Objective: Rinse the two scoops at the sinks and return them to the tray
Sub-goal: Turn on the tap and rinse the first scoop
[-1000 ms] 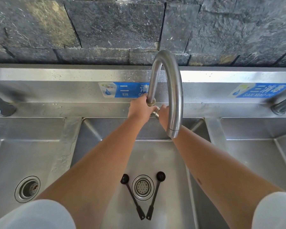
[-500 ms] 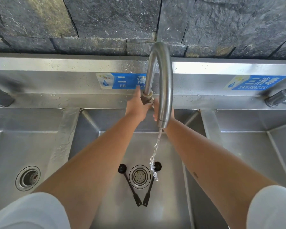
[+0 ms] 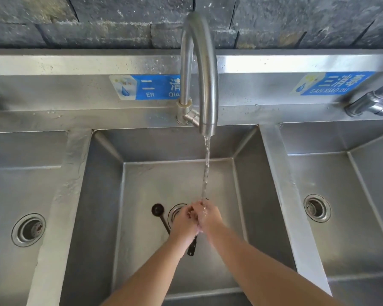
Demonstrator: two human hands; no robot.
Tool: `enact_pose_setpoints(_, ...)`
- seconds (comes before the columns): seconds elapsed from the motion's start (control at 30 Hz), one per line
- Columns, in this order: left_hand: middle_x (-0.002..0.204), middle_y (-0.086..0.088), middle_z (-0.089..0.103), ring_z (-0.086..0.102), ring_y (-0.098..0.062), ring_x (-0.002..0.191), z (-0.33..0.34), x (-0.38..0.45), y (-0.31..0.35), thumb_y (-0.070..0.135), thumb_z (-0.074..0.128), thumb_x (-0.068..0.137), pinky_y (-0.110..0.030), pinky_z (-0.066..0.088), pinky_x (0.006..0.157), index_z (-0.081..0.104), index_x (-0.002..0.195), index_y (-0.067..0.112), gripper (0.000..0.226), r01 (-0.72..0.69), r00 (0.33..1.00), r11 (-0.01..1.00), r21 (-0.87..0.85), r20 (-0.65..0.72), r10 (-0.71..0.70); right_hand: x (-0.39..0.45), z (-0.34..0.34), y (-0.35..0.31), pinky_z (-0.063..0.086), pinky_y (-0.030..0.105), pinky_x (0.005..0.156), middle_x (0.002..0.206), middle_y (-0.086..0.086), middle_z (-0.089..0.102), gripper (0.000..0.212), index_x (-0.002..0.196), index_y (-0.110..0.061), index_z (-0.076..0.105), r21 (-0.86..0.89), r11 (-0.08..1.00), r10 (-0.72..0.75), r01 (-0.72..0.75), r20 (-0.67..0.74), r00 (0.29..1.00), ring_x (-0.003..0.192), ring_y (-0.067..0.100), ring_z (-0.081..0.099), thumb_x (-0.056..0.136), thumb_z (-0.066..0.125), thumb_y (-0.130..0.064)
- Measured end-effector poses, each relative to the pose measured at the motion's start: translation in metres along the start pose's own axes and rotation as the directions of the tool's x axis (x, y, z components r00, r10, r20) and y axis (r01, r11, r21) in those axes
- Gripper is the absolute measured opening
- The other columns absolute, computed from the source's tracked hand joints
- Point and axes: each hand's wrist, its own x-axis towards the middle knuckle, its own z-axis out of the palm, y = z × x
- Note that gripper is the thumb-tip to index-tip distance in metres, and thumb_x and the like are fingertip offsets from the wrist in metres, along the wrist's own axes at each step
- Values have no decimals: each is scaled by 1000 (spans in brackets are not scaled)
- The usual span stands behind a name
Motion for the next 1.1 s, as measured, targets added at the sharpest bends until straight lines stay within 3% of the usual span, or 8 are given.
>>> enact_pose_setpoints(0.13, 58, 0, 55, 47, -9, 46, -1, 18, -45, 1, 42, 90, -23, 36, 45, 65, 99, 11, 27, 30, 999, 981, 191, 10, -32, 14, -2, 44, 50, 29, 50, 73, 8, 64, 16, 86, -12, 67, 75, 995, 62, -65, 52, 997, 64, 19, 58, 95, 59, -23)
enact_pose_setpoints(0.2, 68, 0, 61, 52, -11, 53, -1, 28, -62, 6, 43, 88, -25, 39, 50, 66, 102, 18, 29, 41, 999, 962, 270, -2, -42, 28, 0, 64, 57, 42, 65, 76, 10, 67, 17, 82, -14, 70, 20, 998, 56, -57, 70, 996, 71, 23, 62, 93, 59, -20)
enact_pose_setpoints(0.3, 87, 5, 70, 65, -13, 80, -4, 46, -90, 16, 46, 87, -24, 48, 65, 66, 97, 30, 27, 21, 1000, 907, 421, -21, -13, 43, 4, 91, 56, 41, 78, 78, 3, 71, 18, 75, -21, 70, -90, 996, 33, -28, 61, 998, 79, 22, 67, 90, 61, -25)
enact_pose_setpoints(0.5, 104, -1, 72, 66, -21, 99, -6, 73, -125, 24, 50, 90, -32, 51, 85, 66, 110, 22, 25, 20, 996, 815, 578, -81, 33, 66, 13, 117, 40, 27, 69, 100, 6, 66, 26, 108, -11, 61, -297, 955, -18, -18, -118, 993, 93, 25, 62, 88, 62, -28)
enact_pose_setpoints(0.77, 91, -5, 74, 64, -18, 88, -10, 80, -132, 19, 49, 93, -25, 40, 67, 72, 87, 14, 25, -30, 998, 793, 609, -22, 55, 80, 19, 124, 44, 26, 74, 107, 11, 69, 21, 108, -9, 63, -397, 917, -78, 44, -71, 994, 99, 28, 63, 91, 54, -17)
enact_pose_setpoints(0.9, 74, -17, 67, 62, -35, 78, -12, 71, -138, 19, 52, 86, -33, 41, 65, 60, 56, 17, 31, -18, 999, 785, 619, -17, 36, 69, 12, 121, 31, 27, 65, 97, 12, 69, 20, 88, -7, 67, -452, 890, -70, 58, -10, 997, 88, 22, 58, 93, 48, -11)
enact_pose_setpoints(1.0, 81, -9, 74, 67, -28, 83, -11, 57, -132, 22, 50, 85, -37, 51, 78, 75, 81, 18, 26, -63, 998, 816, 575, 25, 60, 53, 5, 114, 31, 29, 58, 70, 0, 56, 36, 61, -21, 49, -411, 910, -57, 46, -14, 998, 69, 17, 50, 95, 45, -9)
enact_pose_setpoints(1.1, 71, 1, 66, 57, -14, 70, -10, 34, -116, 16, 49, 91, -31, 43, 70, 75, 85, 15, 27, -81, 997, 834, 545, 61, 57, 33, -3, 111, 40, 28, 55, 65, -1, 55, 34, 63, -22, 50, -322, 946, -30, 27, -4, 1000, 59, 13, 49, 94, 44, -9)
